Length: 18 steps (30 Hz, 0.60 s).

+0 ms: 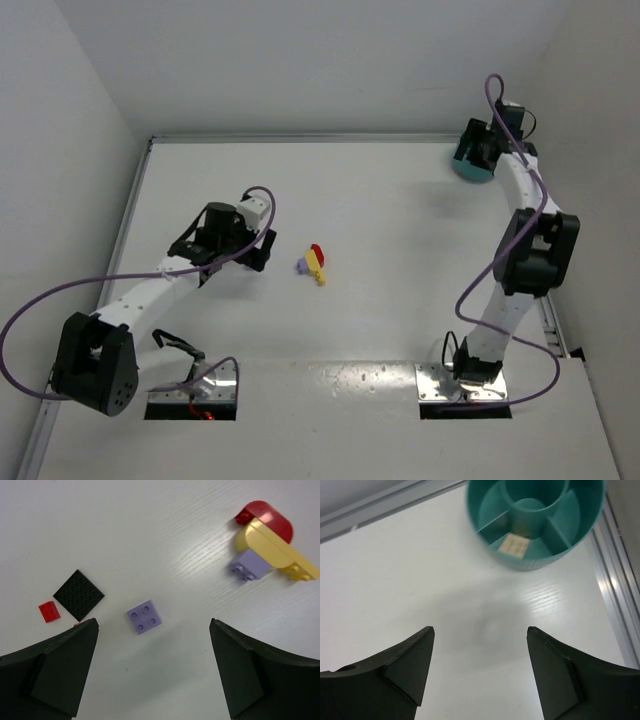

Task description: Sort the legos into containers by color

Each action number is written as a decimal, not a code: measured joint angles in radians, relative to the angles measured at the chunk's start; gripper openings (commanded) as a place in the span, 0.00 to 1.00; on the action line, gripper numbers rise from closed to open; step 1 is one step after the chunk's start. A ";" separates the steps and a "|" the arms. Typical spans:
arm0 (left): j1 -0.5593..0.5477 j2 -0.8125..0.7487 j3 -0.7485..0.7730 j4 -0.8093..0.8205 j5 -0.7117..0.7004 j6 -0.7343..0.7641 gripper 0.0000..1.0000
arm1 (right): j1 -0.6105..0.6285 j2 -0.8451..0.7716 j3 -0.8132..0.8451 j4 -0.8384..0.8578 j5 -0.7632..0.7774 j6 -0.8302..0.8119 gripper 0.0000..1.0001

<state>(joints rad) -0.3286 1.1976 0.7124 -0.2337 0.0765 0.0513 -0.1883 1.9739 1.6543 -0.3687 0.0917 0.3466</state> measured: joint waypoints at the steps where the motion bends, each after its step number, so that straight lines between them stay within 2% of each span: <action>1: 0.004 -0.011 -0.002 0.000 0.027 0.007 1.00 | 0.008 -0.047 -0.039 0.004 -0.025 -0.014 0.75; 7: 0.015 -0.042 0.013 -0.061 0.226 0.126 1.00 | 0.048 -0.249 -0.185 -0.008 -0.251 -0.169 0.73; 12: 0.017 -0.042 0.014 -0.101 0.314 0.191 1.00 | 0.097 -0.271 -0.300 -0.050 -0.409 -0.278 0.70; 15: 0.019 -0.042 0.015 -0.112 0.340 0.220 1.00 | 0.137 -0.271 -0.399 -0.068 -0.453 -0.313 0.69; 18: 0.026 -0.039 0.015 -0.116 0.362 0.237 0.95 | 0.185 -0.271 -0.458 -0.089 -0.472 -0.329 0.68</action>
<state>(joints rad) -0.3027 1.1584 0.7277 -0.3500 0.4381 0.2878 -0.0032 1.7027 1.1961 -0.4580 -0.3805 0.0174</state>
